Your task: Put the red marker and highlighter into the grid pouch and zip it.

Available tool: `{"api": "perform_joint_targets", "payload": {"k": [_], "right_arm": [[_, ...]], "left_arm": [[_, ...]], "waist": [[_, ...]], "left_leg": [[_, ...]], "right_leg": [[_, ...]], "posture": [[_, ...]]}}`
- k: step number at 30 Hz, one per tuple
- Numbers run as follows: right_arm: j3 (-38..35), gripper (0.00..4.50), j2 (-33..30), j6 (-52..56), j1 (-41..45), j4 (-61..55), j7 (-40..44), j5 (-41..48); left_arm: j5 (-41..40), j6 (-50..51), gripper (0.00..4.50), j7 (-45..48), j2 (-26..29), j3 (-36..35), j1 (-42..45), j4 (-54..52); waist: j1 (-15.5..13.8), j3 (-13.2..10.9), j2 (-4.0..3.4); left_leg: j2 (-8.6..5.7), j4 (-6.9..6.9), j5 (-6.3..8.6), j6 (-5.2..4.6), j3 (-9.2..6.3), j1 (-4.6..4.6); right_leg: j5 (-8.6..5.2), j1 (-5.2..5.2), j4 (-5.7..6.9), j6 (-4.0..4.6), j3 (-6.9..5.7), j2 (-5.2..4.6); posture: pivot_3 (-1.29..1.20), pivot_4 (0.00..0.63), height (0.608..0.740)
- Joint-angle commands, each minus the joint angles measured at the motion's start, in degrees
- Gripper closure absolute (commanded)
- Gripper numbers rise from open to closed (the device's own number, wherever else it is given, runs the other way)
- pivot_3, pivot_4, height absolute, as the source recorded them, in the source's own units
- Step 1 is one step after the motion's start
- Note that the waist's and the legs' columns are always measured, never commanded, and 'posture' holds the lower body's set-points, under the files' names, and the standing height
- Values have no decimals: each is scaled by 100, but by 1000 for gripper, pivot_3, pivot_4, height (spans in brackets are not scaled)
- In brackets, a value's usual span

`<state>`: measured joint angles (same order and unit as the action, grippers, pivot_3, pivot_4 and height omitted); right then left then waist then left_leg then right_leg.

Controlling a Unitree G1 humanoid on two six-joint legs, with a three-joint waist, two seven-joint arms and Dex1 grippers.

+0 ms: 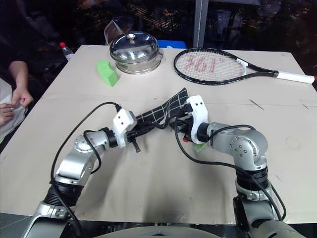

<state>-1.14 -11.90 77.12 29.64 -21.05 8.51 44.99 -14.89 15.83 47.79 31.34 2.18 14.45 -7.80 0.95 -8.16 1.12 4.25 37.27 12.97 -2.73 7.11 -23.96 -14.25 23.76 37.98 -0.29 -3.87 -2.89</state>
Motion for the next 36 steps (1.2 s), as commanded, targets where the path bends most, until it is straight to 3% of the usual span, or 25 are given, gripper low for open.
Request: {"api": "perform_joint_targets", "payload": {"k": [1,6,23,36], "right_arm": [[-81,4470,-101,-96,75,-27,206,5],[-97,4470,-211,-118,111,24,320,-73],[-310,4470,302,360,300,-288,135,54],[-38,4470,580,381,490,-128,115,-202]], "left_arm": [[-343,95,4500,107,109,-260,-101,-439],[-409,271,4500,54,116,-247,-209,-629],[-203,463,4500,-344,-154,55,53,-534],[223,328,4500,-618,-438,415,352,-394]], "waist": [[5,-1,-1],[-10,-4,-2],[-10,-6,-4],[-7,-9,-4]], "left_leg": [[0,-1,0,0,0,0],[-1,-5,0,0,3,0],[-1,-6,0,0,3,-2],[-1,-9,0,0,2,-3]], "right_leg": [[0,0,0,0,1,0],[0,2,-2,0,2,-1],[0,3,-4,0,3,-3],[0,6,-5,0,2,-1]], "posture": [[0,150,740],[0,150,740],[0,150,740],[0,150,740]]}}
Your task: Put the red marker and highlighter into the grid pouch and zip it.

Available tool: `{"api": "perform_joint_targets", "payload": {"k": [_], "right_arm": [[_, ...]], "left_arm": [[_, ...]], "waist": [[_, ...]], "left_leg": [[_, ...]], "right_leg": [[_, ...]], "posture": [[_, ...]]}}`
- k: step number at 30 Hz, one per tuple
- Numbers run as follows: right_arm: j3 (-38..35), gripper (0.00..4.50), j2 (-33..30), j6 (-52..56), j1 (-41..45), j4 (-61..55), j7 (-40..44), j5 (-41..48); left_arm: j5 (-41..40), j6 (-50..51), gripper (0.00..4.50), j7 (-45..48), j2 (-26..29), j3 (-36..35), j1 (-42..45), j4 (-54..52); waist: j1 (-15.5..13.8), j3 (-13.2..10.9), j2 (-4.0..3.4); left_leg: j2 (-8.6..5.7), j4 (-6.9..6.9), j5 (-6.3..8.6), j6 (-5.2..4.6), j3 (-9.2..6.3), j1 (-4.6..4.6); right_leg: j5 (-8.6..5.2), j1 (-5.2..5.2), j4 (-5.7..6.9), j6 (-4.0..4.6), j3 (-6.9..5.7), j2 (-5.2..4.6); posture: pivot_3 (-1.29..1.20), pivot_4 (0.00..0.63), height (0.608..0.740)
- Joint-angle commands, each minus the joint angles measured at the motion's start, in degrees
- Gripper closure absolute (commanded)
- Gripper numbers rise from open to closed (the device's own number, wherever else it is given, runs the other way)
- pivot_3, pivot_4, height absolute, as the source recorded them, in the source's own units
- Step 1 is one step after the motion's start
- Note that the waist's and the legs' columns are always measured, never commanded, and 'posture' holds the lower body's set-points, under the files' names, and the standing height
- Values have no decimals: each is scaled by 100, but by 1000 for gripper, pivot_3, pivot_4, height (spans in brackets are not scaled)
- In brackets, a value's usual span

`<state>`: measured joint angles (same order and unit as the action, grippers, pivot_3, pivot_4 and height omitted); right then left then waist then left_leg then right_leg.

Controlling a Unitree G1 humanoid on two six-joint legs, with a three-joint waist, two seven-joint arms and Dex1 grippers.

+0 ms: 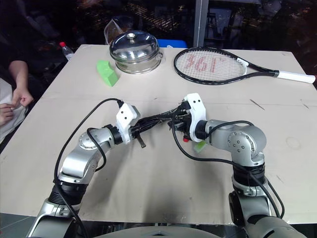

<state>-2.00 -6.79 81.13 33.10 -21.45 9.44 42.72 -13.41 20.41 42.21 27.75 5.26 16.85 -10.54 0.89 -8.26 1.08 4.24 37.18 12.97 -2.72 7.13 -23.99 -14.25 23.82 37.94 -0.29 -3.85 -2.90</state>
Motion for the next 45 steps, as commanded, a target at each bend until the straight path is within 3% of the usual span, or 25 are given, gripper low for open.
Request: {"api": "perform_joint_targets", "payload": {"k": [1,15,18,19,21,24,25,27,31,38,45], "right_arm": [[69,4470,79,-28,154,-67,23,-10],[520,4470,221,-419,178,306,124,-489],[682,4470,-16,-732,126,231,321,-641],[695,3843,-155,-816,73,141,424,-659],[710,3353,-467,-944,-32,-114,657,-644],[452,2047,-1263,-1044,-267,-824,1149,-438],[295,2047,-1577,-1064,-319,-1097,1307,-364],[-39,2566,-1906,-919,-326,-1466,1465,-72],[-504,4371,-1862,-605,-182,-1799,1259,416],[-370,4449,-1575,-401,46,-1311,496,25],[737,4449,-1559,-1177,248,-386,327,-1030]], "left_arm": [[106,-120,4500,-109,-135,137,132,-118],[517,67,4500,-631,-934,632,644,-99],[439,104,4500,-619,-975,559,643,-100],[389,106,4500,-582,-945,498,621,-102],[314,82,4500,-497,-864,391,575,-103],[218,-39,4500,-227,-585,219,469,-86],[194,-82,4500,-125,-474,178,427,-92],[172,-163,4500,-35,-335,129,373,-88],[130,-234,4500,17,-250,108,283,-110],[94,-259,4500,57,-284,183,240,-217],[150,-258,4500,68,-310,282,198,-362]], "waist": [[-2,0,0],[-5,-6,2],[3,-9,1],[1,-10,1],[-1,-11,0],[-12,-22,-3],[-13,-24,-3],[-16,-28,-3],[0,-28,-2],[-16,-28,-3],[-3,-29,-3]], "left_leg": [[0,0,0,0,0,0],[-2,1,0,0,-2,-5],[-2,0,0,0,-1,-5],[-2,0,0,0,-2,-5],[-2,0,0,0,-2,-5],[-4,1,0,0,-6,-14],[-4,2,0,-1,-7,-17],[-5,3,0,-1,-9,-29],[0,3,0,0,-15,-40],[-2,13,-4,4,-23,-67],[-7,16,-4,3,-20,-70]], "right_leg": [[0,0,0,0,0,0],[0,0,-2,-1,-1,2],[0,1,-2,-1,0,3],[0,2,-2,-1,-1,6],[0,2,-3,-1,-1,9],[0,4,-6,-2,-4,8],[-1,7,-7,-2,-5,8],[0,20,-7,-2,-6,2],[0,35,-4,-1,-6,6],[1,51,-1,-1,-12,11],[1,53,0,-2,-12,22]], "posture": [[0,150,740],[0,150,740],[0,150,740],[0,150,740],[0,150,740],[0,150,740],[0,150,740],[0,150,740],[0,150,740],[0,150,740],[0,150,740]]}}
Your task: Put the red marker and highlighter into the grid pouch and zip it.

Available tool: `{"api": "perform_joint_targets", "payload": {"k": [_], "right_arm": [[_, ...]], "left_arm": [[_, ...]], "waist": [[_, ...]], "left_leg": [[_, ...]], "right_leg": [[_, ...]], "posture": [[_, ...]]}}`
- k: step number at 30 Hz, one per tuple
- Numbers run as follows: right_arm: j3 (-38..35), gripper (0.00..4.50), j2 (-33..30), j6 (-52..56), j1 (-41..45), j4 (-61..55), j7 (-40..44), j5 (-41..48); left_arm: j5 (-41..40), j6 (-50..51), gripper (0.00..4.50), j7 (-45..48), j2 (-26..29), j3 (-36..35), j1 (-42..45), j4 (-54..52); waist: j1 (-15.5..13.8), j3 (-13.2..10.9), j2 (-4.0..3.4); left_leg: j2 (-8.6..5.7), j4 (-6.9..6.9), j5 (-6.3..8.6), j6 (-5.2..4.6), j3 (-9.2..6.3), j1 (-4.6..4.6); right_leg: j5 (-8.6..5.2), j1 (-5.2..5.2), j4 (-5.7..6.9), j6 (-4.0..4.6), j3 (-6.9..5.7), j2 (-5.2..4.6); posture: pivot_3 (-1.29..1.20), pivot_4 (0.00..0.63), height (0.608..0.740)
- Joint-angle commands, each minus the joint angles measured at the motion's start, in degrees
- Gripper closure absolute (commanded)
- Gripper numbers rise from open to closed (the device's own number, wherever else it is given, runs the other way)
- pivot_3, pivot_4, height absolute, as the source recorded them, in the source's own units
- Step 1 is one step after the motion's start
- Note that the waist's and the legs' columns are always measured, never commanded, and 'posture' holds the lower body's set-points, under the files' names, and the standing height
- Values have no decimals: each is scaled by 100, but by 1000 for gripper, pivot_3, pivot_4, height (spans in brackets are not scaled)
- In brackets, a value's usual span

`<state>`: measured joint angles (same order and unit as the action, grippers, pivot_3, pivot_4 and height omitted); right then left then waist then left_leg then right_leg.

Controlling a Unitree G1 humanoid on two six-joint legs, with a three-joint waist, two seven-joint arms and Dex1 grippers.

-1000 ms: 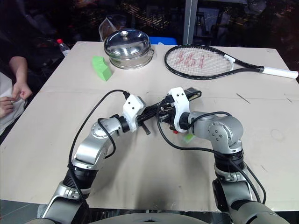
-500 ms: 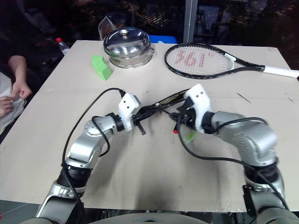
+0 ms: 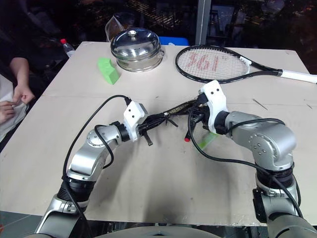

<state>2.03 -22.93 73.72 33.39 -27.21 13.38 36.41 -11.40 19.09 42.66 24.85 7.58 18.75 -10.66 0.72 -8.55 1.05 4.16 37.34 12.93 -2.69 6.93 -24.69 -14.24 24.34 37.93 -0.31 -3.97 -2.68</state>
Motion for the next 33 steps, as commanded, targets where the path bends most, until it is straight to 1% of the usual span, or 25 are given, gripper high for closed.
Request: {"api": "perform_joint_targets", "payload": {"k": [1,2,4,5,7,8,9,11,12,14,16,18,20,21,23,24,27,28,29,31,32,33], "right_arm": [[713,4449,-36,-697,305,276,-23,-694],[1318,4449,-192,-1260,419,393,110,-1210],[2105,4449,-426,-2095,543,563,335,-1945],[2693,4449,-619,-2736,719,709,545,-2543],[3442,4449,-868,-3615,968,955,839,-3397],[3878,4449,-1007,-4322,1168,1210,1093,-3941],[4120,4449,-1077,-4827,1305,1437,1294,-4280],[4303,4449,-1081,-5566,1497,1829,1482,-4720],[4305,3936,-1045,-5799,1577,1991,1550,-4869],[4299,3310,-977,-6221,1700,2293,1664,-5191],[4233,2332,-930,-6565,1722,2560,1795,-5417],[4111,1471,-883,-6815,1689,2749,1890,-5536],[3951,449,-843,-6966,1639,2852,1952,-5617],[3776,209,-847,-6897,1580,2775,2003,-5521],[3422,209,-790,-6672,1441,2592,2126,-5285],[3071,209,-721,-6250,1305,2331,2245,-4947],[1509,209,-479,-3545,855,912,2722,-3257],[1124,209,-390,-2744,806,549,2734,-2913],[845,209,-300,-1948,807,258,2622,-2792],[630,209,-222,-453,891,-271,2204,-2898],[517,209,-86,222,949,-415,2044,-2892],[277,209,264,1013,1024,-406,1915,-2845]], "left_arm": [[-29,-130,4500,17,-10,61,4,-363],[-3,-120,4500,6,16,56,17,-362],[20,-97,4500,-11,59,48,39,-355],[43,-67,4500,-10,116,34,62,-335],[65,-17,4500,-15,197,13,89,-310],[98,28,4500,-13,270,-1,117,-280],[130,79,4500,-17,337,-10,145,-245],[179,122,4500,-7,447,-8,172,-197],[208,111,4500,-4,493,-1,174,-179],[217,126,4500,-18,537,-19,168,-164],[221,138,4500,-51,589,-80,127,-179],[197,157,4500,-99,609,-156,92,-198],[176,166,4500,-112,650,-218,55,-209],[163,164,4500,-113,688,-280,22,-202],[156,151,4500,-104,741,-364,-20,-182],[164,130,4500,-95,787,-408,-37,-151],[208,6,4500,-58,957,-571,-70,85],[221,-33,4500,-57,995,-609,-73,164],[231,-67,4500,-63,1022,-643,-67,238],[245,-130,4500,-75,1056,-708,-27,392],[252,-156,4500,-80,1067,-733,-3,459],[268,-198,4500,-82,1084,-752,34,548]], "waist": [[15,0,0],[18,-1,-1],[16,-1,-1],[16,-1,-1],[18,-1,-1],[21,-1,-1],[20,-2,-1],[17,-2,0],[17,-2,0],[12,-2,0],[6,-2,0],[4,-2,0],[4,-2,0],[5,-2,0],[4,-2,0],[4,-2,1],[-5,-2,1],[-3,-2,1],[-4,-2,1],[-6,0,0],[-2,1,1],[12,1,1]], "left_leg": [[2,0,0,0,2,0],[2,0,0,1,2,0],[3,-1,-1,1,5,-3],[3,-1,-1,2,8,-6],[2,-3,-2,2,13,-8],[3,-1,-2,3,16,-7],[3,-1,-2,3,20,-7],[4,1,-7,11,21,-6],[4,1,-10,15,22,-6],[5,2,-15,25,25,-5],[6,3,-17,28,30,-5],[6,4,-18,29,33,-5],[7,4,-18,29,38,-5],[7,4,-18,29,38,-5],[9,5,-19,31,38,-4],[9,5,-19,32,39,-3],[13,6,-21,34,34,-5],[13,6,-21,34,34,-4],[14,7,-21,34,32,-4],[14,9,-20,32,30,-2],[13,8,-19,31,29,-1],[12,8,-16,26,27,-1]], "right_leg": [[0,3,2,0,3,3],[0,4,4,0,3,4],[-1,13,7,-1,6,7],[-1,19,8,-1,8,9],[-1,24,8,-2,13,10],[-1,25,8,-2,14,10],[-2,26,9,-4,15,10],[-6,26,9,-10,13,10],[-7,26,9,-13,12,10],[-5,26,10,-10,10,9],[0,26,10,-2,9,8],[0,26,10,-2,9,6],[0,26,10,-1,10,5],[0,26,10,-1,9,5],[1,26,14,-1,10,5],[1,26,15,-1,10,5],[1,26,19,0,15,4],[2,26,21,1,17,2],[2,25,23,1,16,0],[2,25,27,2,13,-12],[2,25,27,2,8,-13],[2,25,28,3,7,-18]], "posture": [[0,150,740],[0,150,740],[0,150,740],[0,150,740],[0,150,740],[0,150,740],[0,150,740],[0,150,740],[0,150,740],[0,150,740],[0,150,740],[0,150,740],[0,150,740],[0,150,740],[0,150,740],[0,150,740],[0,150,740],[0,150,740],[0,150,740],[0,150,740],[0,150,740],[0,150,740]]}}
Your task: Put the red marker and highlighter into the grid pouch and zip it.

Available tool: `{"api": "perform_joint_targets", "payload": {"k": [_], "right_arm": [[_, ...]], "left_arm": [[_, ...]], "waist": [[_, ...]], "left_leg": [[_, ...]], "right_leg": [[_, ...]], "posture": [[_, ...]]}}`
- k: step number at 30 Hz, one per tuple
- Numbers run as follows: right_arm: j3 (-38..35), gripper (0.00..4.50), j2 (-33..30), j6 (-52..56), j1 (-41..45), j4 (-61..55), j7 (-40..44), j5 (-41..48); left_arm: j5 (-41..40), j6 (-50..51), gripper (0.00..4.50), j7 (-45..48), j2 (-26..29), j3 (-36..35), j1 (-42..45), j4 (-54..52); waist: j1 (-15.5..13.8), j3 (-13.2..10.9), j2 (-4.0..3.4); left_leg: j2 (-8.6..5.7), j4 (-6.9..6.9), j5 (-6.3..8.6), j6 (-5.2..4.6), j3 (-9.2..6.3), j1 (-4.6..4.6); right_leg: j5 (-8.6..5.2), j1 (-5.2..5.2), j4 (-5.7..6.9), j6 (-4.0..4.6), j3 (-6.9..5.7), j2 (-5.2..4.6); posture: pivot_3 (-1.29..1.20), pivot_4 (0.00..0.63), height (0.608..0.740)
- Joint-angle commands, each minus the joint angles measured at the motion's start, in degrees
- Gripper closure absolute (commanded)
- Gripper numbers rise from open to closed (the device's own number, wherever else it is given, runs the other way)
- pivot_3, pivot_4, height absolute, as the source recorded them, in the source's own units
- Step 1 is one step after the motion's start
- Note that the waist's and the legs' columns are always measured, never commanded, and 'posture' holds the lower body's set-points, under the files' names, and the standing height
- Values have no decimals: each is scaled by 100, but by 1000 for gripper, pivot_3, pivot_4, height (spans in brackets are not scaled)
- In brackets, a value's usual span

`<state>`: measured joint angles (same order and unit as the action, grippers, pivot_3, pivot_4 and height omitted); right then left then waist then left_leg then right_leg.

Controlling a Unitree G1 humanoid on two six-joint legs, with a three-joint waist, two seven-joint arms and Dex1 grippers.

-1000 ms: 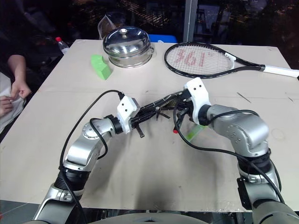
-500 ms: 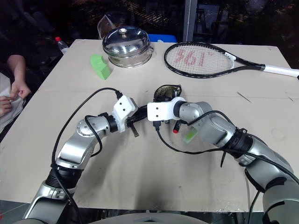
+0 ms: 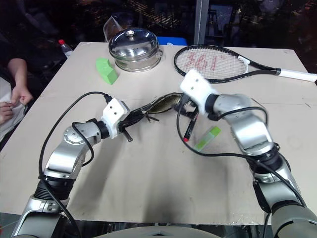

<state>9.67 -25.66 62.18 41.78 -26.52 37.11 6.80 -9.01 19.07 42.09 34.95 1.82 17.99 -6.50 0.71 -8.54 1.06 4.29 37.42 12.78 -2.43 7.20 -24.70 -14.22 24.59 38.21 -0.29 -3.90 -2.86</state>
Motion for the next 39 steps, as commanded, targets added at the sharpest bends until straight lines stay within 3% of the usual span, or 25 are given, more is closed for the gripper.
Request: {"api": "perform_joint_targets", "payload": {"k": [1,6,11,14,15,16,17,22,27,31,35,39], "right_arm": [[-704,209,919,2656,189,-390,-663,103],[-816,209,2254,3032,-406,47,-2132,-547],[-477,209,2578,3018,-558,714,-2776,-741],[-102,976,2390,2601,-656,1363,-2837,-724],[8,1530,2340,2479,-686,1471,-2822,-694],[137,1530,2273,2410,-704,1494,-2782,-657],[241,2211,2236,2371,-710,1488,-2740,-609],[569,4276,1953,2188,-547,1384,-2594,-471],[971,4329,1266,1264,-155,825,-1938,-202],[1660,4329,207,570,239,169,-1049,-85],[2502,4329,-728,-265,775,31,-411,-503],[3385,4329,-1014,-1076,1375,603,-64,-1262]], "left_arm": [[40,-233,4500,-21,87,-187,146,211],[72,-389,4500,45,108,-156,315,517],[120,-521,4500,106,85,-67,416,693],[127,-518,4500,105,58,-36,394,640],[124,-514,4500,104,58,-36,376,615],[122,-508,4500,103,59,-37,356,588],[119,-505,4500,105,64,-42,332,566],[107,-469,4500,88,85,-87,253,500],[85,-484,4500,85,149,-193,147,538],[78,-495,4500,149,216,-205,132,584],[51,-525,4500,288,256,-145,160,585],[-28,-440,4500,418,167,-33,193,344]], "waist": [[17,0,0],[12,1,0],[22,2,2],[38,13,17],[47,17,25],[63,20,29],[89,20,30],[148,21,31],[147,17,27],[148,9,23],[150,8,23],[153,2,19]], "left_leg": [[0,0,9,-15,1,1],[-5,0,0,0,-3,1],[-15,1,-8,12,10,-4],[-13,1,-8,12,10,4],[-10,1,-7,11,7,9],[-8,1,-5,7,7,13],[-7,1,-1,0,5,14],[-6,1,-4,2,1,26],[-7,2,-4,2,0,19],[-9,2,-4,2,-2,0],[-7,-4,-4,2,-6,1],[-7,-2,-4,2,2,1]], "right_leg": [[0,1,4,1,0,0],[-1,12,33,3,2,9],[0,16,32,0,0,12],[0,13,33,0,0,14],[-1,10,34,0,0,18],[-1,9,34,1,0,20],[-1,8,35,1,1,21],[-2,3,53,1,11,17],[-2,8,53,1,12,17],[-2,25,53,1,12,19],[-4,26,51,4,9,20],[-6,31,54,5,3,19]], "posture": [[0,150,740],[0,150,740],[0,150,740],[0,150,740],[0,150,740],[0,150,740],[0,150,740],[0,150,740],[0,150,740],[0,150,740],[0,150,740],[0,150,740]]}}
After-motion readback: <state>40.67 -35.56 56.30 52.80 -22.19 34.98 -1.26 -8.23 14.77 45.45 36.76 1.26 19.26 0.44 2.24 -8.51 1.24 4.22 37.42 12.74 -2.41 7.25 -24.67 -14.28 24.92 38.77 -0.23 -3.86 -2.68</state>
